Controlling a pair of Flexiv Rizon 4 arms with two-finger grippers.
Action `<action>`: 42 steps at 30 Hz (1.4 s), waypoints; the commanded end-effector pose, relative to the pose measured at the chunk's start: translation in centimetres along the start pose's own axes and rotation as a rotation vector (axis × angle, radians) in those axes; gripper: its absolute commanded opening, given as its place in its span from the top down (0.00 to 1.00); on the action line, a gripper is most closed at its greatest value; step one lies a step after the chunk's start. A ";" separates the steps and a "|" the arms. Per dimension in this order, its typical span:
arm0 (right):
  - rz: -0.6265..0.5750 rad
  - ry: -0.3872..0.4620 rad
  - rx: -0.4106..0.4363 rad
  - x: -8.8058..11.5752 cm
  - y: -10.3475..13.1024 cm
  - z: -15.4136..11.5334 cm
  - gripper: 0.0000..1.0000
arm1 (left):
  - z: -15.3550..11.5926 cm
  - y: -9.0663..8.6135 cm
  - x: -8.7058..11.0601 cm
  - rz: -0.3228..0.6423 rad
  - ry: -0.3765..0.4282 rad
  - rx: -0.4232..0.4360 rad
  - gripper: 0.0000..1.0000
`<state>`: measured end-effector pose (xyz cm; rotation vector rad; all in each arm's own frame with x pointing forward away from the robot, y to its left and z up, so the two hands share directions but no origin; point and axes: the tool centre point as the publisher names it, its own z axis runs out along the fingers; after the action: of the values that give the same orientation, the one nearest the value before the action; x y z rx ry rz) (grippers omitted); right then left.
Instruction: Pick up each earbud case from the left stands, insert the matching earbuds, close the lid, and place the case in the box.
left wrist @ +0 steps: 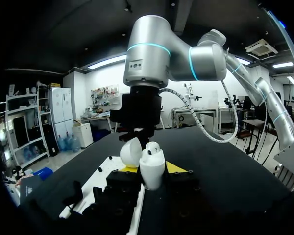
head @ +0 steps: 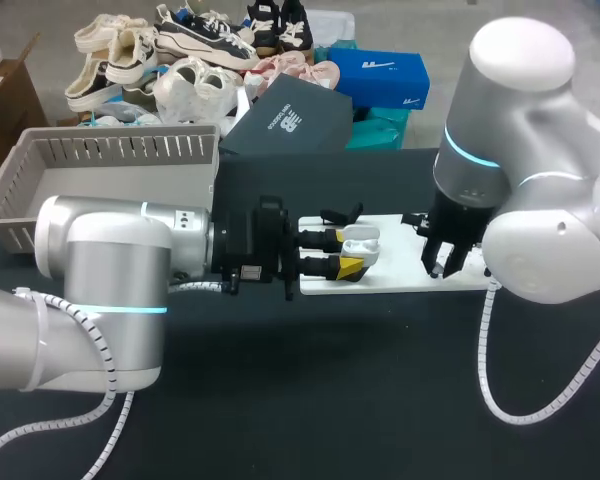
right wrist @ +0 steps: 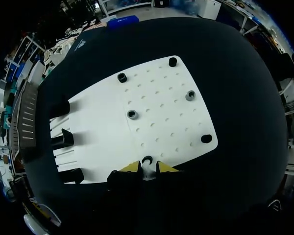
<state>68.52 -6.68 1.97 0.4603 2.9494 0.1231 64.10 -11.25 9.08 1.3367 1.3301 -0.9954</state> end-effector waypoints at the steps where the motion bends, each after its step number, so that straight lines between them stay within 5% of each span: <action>1: -0.001 0.004 -0.001 -0.2 0.0 0.0 1.00 | 0.0 -0.2 0.0 0.002 -0.002 -0.007 1.00; 19: -0.008 -0.032 -0.020 0.9 -1.1 -2.9 1.00 | 0.0 -0.2 0.0 0.002 -0.002 -0.007 1.00; 34: 0.006 -0.295 0.107 3.5 -1.7 -12.6 1.00 | 0.0 -0.2 0.0 0.002 -0.002 -0.007 1.00; 42: -0.064 -0.322 0.103 6.3 0.6 -16.5 1.00 | 0.0 -0.2 0.0 0.002 -0.002 -0.007 1.00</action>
<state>62.18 -5.90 15.12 0.3933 2.7341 -0.0921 64.09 -11.24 9.08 1.3366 1.3302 -0.9952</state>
